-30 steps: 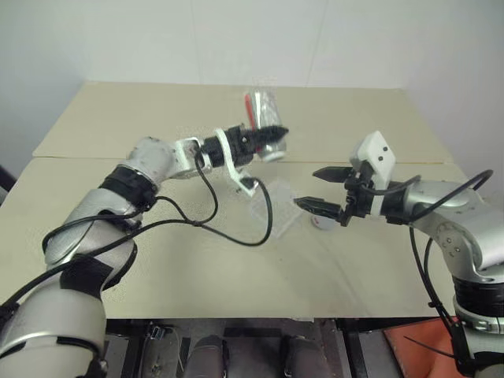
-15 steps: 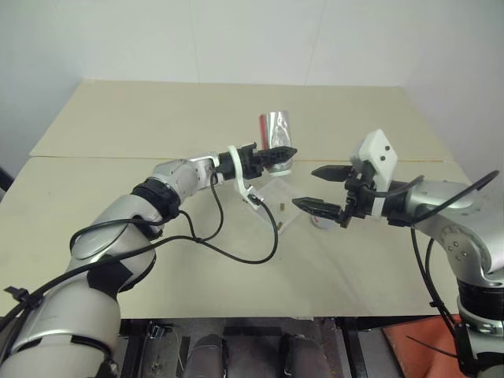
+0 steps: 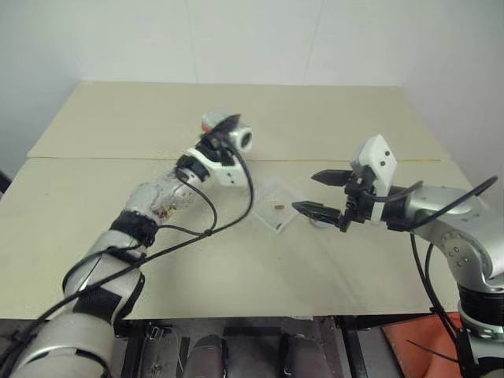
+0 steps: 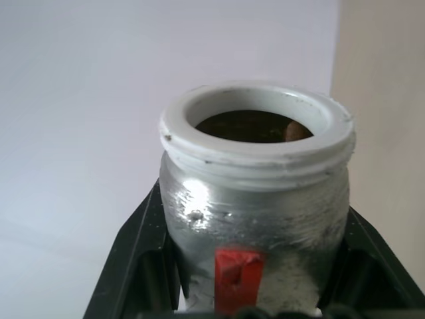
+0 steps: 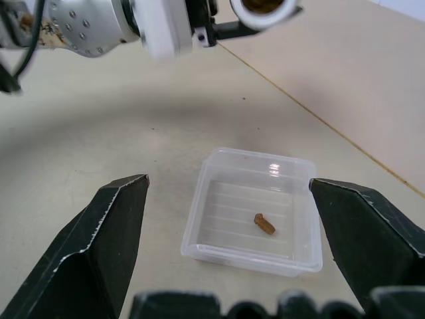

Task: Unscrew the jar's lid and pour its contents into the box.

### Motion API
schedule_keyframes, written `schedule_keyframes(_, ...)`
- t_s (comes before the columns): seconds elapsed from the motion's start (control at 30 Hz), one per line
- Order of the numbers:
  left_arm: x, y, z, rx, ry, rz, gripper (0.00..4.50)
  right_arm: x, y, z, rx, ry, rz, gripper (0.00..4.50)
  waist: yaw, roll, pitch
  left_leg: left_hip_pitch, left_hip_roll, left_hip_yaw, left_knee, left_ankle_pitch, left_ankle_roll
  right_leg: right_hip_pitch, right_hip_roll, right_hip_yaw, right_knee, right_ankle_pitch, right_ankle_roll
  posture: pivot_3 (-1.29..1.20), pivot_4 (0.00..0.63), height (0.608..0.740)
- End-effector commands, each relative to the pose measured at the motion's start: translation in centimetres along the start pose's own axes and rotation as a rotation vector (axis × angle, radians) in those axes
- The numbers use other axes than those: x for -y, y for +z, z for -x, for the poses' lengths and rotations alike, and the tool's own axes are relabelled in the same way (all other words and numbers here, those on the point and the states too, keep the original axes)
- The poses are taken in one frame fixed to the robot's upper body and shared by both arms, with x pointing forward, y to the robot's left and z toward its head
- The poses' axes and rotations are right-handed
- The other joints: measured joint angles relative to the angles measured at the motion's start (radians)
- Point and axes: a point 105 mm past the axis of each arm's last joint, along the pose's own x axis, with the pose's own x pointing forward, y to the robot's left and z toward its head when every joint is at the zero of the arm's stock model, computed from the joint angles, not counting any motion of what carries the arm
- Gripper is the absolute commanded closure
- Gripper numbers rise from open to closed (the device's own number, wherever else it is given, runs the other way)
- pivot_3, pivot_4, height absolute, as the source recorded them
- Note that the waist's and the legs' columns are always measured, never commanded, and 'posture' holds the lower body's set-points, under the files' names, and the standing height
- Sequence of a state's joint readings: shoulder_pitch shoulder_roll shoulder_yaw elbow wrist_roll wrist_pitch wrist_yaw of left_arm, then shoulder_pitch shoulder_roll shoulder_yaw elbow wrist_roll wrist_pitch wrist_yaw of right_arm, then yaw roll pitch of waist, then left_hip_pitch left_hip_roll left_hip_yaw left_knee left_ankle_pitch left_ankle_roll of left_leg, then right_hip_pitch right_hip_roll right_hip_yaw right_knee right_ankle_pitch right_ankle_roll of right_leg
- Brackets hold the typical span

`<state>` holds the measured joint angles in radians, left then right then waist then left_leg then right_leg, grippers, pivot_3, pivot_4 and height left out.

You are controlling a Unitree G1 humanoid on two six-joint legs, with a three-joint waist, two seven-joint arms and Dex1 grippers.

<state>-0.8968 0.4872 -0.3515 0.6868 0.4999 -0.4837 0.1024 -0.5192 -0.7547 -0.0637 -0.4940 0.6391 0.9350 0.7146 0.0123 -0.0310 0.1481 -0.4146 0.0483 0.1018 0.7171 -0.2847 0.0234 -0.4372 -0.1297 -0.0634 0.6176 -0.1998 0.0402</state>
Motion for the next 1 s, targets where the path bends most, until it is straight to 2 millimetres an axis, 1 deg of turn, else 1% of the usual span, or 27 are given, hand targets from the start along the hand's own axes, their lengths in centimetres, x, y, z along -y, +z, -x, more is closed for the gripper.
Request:
schedule_keyframes(0.03, -2.1, -0.2, 0.2, -0.107, 0.075, 0.387, 2.47, 0.1, 1.1, 0.4, 0.033, -0.015, 0.068, 0.03, 0.000, 0.000, 0.000, 0.000, 0.000, 0.000, 0.001, 0.000, 0.000, 0.000, 0.000, 0.000, 0.000, 0.000, 0.000, 0.00, 0.150, 0.740)
schedule_keyframes(0.1, -2.0, -0.8, 1.1, -0.183, 0.095, 0.599, 2.47, 0.1, 1.1, 0.4, 0.032, -0.012, 0.074, 0.03, -0.001, 0.000, 0.000, 0.000, 0.000, -0.001, 0.002, 0.000, 0.000, 0.001, 0.000, 0.000, 0.001, 0.000, 0.000, 0.00, 0.150, 0.740)
schedule_keyframes(0.17, -1.8, -0.8, 2.0, -0.218, 0.091, 0.732, 2.47, 0.0, 1.1, 0.5, 0.034, -0.005, 0.075, 0.03, -0.003, 0.000, 0.000, 0.000, 0.000, -0.002, 0.004, 0.000, 0.000, 0.001, 0.000, 0.000, 0.002, 0.000, 0.000, 0.00, 0.150, 0.740)
schedule_keyframes(0.2, -1.5, -0.8, 2.6, -0.219, 0.113, 0.841, 2.47, -0.1, 1.1, 0.5, 0.034, -0.002, 0.073, 0.03, -0.003, 0.000, 0.000, 0.000, 0.000, -0.003, 0.004, 0.000, 0.000, 0.001, 0.000, 0.000, 0.003, 0.000, 0.000, 0.00, 0.150, 0.740)
schedule_keyframes(0.23, -1.4, -0.8, 3.1, -0.218, 0.130, 0.916, 2.47, -0.2, 1.1, 0.5, 0.034, 0.000, 0.072, 0.03, -0.003, 0.000, 0.000, 0.000, 0.000, -0.003, 0.004, 0.000, 0.000, 0.001, 0.000, 0.000, 0.004, 0.000, 0.000, 0.00, 0.150, 0.740)
schedule_keyframes(0.3, -1.0, -0.9, 3.9, -0.225, 0.151, 1.009, 2.47, -0.2, 1.0, 0.4, 0.033, 0.002, 0.069, 0.03, -0.002, 0.000, 0.000, 0.002, 0.000, -0.004, 0.005, 0.000, 0.000, 0.002, 0.000, 0.001, 0.006, 0.000, 0.000, 0.00, 0.150, 0.740)
schedule_keyframes(0.43, 0.9, -1.6, 5.0, -0.267, 0.161, 1.084, 2.47, -0.1, 0.7, 0.2, 0.022, 0.001, 0.058, 0.03, -0.001, 0.000, 0.000, 0.009, 0.000, -0.006, 0.007, -0.001, 0.001, 0.009, 0.000, 0.000, 0.007, 0.000, 0.000, 0.00, 0.150, 0.740)
schedule_keyframes(0.47, 1.5, -1.6, 5.3, -0.273, 0.158, 1.103, 2.47, -0.1, 0.8, 0.1, 0.021, 0.000, 0.059, 0.03, -0.001, 0.000, 0.000, 0.011, 0.000, -0.006, 0.007, -0.004, 0.006, 0.012, 0.000, 0.000, 0.006, 0.000, 0.000, 0.00, 0.150, 0.740)
schedule_keyframes(0.53, 2.3, -1.6, 5.7, -0.278, 0.146, 1.121, 2.47, 0.0, 0.9, 0.0, 0.024, 0.000, 0.059, 0.03, -0.001, 0.000, 0.000, 0.012, 0.000, -0.007, 0.009, -0.005, 0.009, 0.014, 0.000, 0.000, 0.006, 0.000, 0.000, 0.00, 0.150, 0.740)
schedule_keyframes(0.67, 3.5, -1.7, 6.3, -0.288, 0.131, 1.128, 2.47, -0.1, 0.9, 0.0, 0.025, 0.009, 0.058, 0.03, 0.000, 0.000, 0.000, 0.012, 0.000, -0.008, 0.009, -0.005, 0.009, 0.014, 0.000, -0.001, 0.006, 0.000, 0.000, 0.00, 0.150, 0.740)
schedule_keyframes(0.8, 4.6, -1.9, 6.6, -0.301, 0.088, 1.099, 2.47, -0.2, 0.9, -0.2, 0.024, 0.014, 0.058, 0.03, -0.001, 0.000, 0.000, 0.011, -0.001, -0.008, 0.009, -0.005, 0.009, 0.014, 0.000, -0.001, 0.007, 0.000, -0.001, 0.00, 0.150, 0.740)
schedule_keyframes(0.87, 5.1, -2.1, 6.7, -0.318, 0.074, 1.088, 1.73, -0.3, 0.8, -0.2, 0.023, 0.016, 0.058, 0.00, 0.000, 0.000, 0.000, 0.011, -0.001, -0.008, 0.009, -0.005, 0.009, 0.014, 0.000, -0.001, 0.006, 0.000, -0.001, 0.00, 0.150, 0.740)
schedule_keyframes(0.9, 5.3, -2.3, 6.8, -0.333, 0.069, 1.081, 1.47, -0.4, 0.8, -0.3, 0.022, 0.017, 0.058, 0.00, 0.000, 0.000, 0.000, 0.012, -0.001, -0.008, 0.009, -0.005, 0.009, 0.014, 0.000, -0.001, 0.006, 0.000, -0.001, 0.00, 0.150, 0.740)
schedule_keyframes(1.0, 5.6, -2.5, 7.1, -0.344, 0.048, 1.056, 0.49, -0.5, 0.8, -0.3, 0.021, 0.019, 0.058, 0.00, -0.001, 0.000, 0.000, 0.011, -0.001, -0.008, 0.009, -0.006, 0.009, 0.014, 0.000, -0.001, 0.006, 0.000, -0.001, 0.00, 0.150, 0.740)
